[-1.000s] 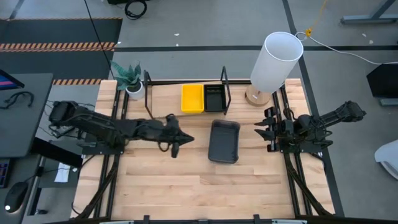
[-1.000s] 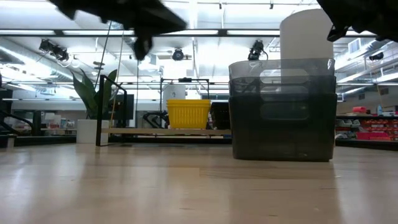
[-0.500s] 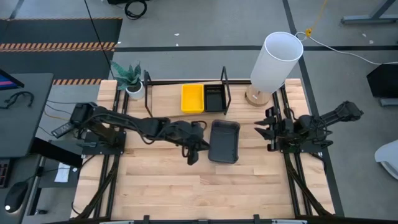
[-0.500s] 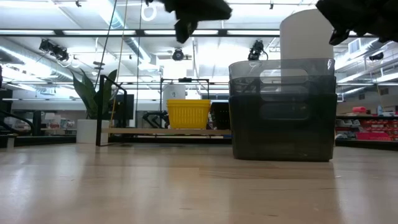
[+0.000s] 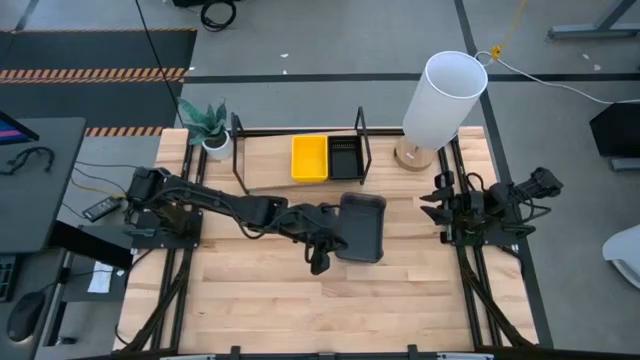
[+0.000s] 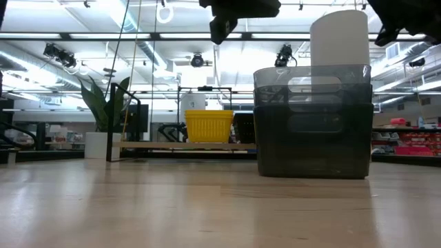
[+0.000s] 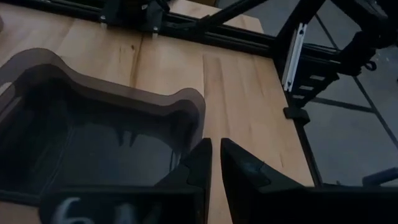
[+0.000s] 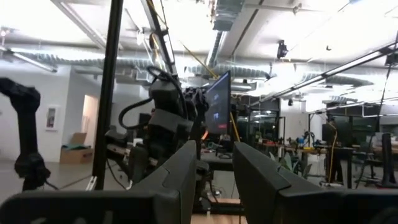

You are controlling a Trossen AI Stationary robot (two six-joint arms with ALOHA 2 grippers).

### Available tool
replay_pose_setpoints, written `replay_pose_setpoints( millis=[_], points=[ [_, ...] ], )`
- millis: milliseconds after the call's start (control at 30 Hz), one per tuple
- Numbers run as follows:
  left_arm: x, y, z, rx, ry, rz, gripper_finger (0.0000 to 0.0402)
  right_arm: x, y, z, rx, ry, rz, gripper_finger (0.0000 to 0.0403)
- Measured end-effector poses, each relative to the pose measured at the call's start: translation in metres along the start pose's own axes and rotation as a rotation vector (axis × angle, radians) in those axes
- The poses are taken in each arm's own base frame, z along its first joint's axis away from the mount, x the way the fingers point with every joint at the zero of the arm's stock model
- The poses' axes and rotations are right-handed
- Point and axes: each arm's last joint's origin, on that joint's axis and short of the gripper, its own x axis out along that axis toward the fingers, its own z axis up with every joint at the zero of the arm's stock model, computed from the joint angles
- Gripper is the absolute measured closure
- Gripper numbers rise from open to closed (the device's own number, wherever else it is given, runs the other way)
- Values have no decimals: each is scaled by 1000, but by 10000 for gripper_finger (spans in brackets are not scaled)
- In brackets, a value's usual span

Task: Stack baskets on shelf by color
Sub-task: Put the stacked black transparent bins on the shelf

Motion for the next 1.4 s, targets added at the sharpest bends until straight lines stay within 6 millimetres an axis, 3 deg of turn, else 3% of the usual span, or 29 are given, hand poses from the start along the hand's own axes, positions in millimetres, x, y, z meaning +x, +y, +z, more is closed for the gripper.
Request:
replay_pose_setpoints(
  millis=[433, 867, 1067, 1233, 1400],
  points=[
    [19, 6, -11, -30, 44, 23, 363, 0, 3, -12, -7, 112, 45, 297],
    [40, -6, -18, -11, -30, -27, 363, -3, -3, -33, -20, 323, -57, 380],
    [56, -13, -22, 135, -132, 0, 351, -2, -5, -34, -81, 335, -68, 387],
    [71, -14, -25, 199, -221, 20, 334, -3, -5, -35, 7, 339, -83, 386],
    [84, -12, -38, 248, -189, 37, 329, -2, -5, -34, 57, 333, -91, 385]
  ],
)
